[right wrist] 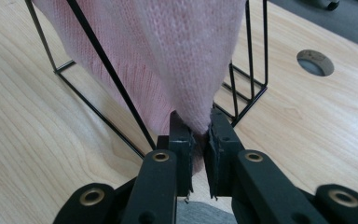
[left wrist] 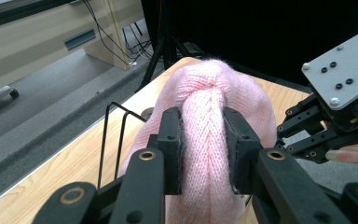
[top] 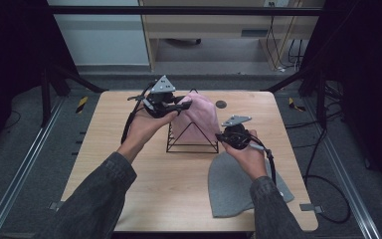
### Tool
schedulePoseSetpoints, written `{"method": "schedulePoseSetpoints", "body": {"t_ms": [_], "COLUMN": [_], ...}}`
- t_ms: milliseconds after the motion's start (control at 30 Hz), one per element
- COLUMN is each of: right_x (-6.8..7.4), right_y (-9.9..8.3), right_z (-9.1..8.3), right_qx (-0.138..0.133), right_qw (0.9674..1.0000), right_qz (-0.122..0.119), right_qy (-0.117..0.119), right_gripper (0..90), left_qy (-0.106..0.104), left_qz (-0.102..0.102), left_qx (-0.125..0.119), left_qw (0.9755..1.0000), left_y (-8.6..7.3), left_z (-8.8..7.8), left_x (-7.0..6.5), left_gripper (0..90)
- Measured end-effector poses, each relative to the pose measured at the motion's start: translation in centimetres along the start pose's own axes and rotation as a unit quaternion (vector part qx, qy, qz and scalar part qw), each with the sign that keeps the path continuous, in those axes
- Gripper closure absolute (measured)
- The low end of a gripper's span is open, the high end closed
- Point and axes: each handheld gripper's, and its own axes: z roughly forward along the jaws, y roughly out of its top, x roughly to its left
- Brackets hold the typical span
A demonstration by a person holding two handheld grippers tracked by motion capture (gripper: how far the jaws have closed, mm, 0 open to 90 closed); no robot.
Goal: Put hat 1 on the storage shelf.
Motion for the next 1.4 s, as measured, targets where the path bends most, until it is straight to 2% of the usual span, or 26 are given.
{"method": "schedulePoseSetpoints", "body": {"t_ms": [67,200,267,433,567,767,967,1200,1400], "right_x": [0.1,0.3,0.4,0.2,-0.4,-1.6,-2.7,-3.5,-3.9], "right_y": [0.0,-0.1,-0.2,-1.0,-1.7,-3.0,-4.3,-5.6,-6.7], "right_z": [0.1,-0.1,-0.7,-1.6,-2.3,-3.0,-3.5,-4.1,-4.5], "right_qx": [0.004,0.008,0.010,0.014,0.018,0.024,0.035,0.039,0.043], "right_qw": [1.0000,0.9999,0.9999,0.9998,0.9995,0.9984,0.9970,0.9959,0.9953], "right_qz": [0.001,0.005,0.010,0.005,0.006,0.022,0.036,0.050,0.056], "right_qy": [0.003,0.008,0.002,-0.016,-0.027,-0.046,-0.059,-0.064,-0.067], "right_gripper": [79.7,67.7,58.4,50.4,48.5,48.1,47.9,47.7,47.4], "left_qy": [0.001,0.003,0.002,0.001,-0.001,-0.005,-0.011,-0.015,-0.008], "left_qz": [0.001,-0.001,0.001,0.002,-0.007,-0.001,-0.010,-0.020,-0.027], "left_qx": [0.002,0.011,0.016,0.024,0.026,0.045,0.053,0.055,0.055], "left_qw": [1.0000,0.9999,0.9999,0.9997,0.9996,0.9990,0.9985,0.9982,0.9981], "left_y": [-0.1,-0.3,-0.4,-0.7,-1.0,-1.3,-2.0,-2.2,-2.6], "left_z": [0.1,0.5,0.7,1.0,1.0,1.4,1.9,1.9,1.8], "left_x": [-0.1,-0.4,-0.5,-0.8,-0.6,-0.7,-0.8,-0.9,-0.8], "left_gripper": [71.2,71.2,71.1,71.1,71.1,70.5,69.6,63.1,56.4]}}
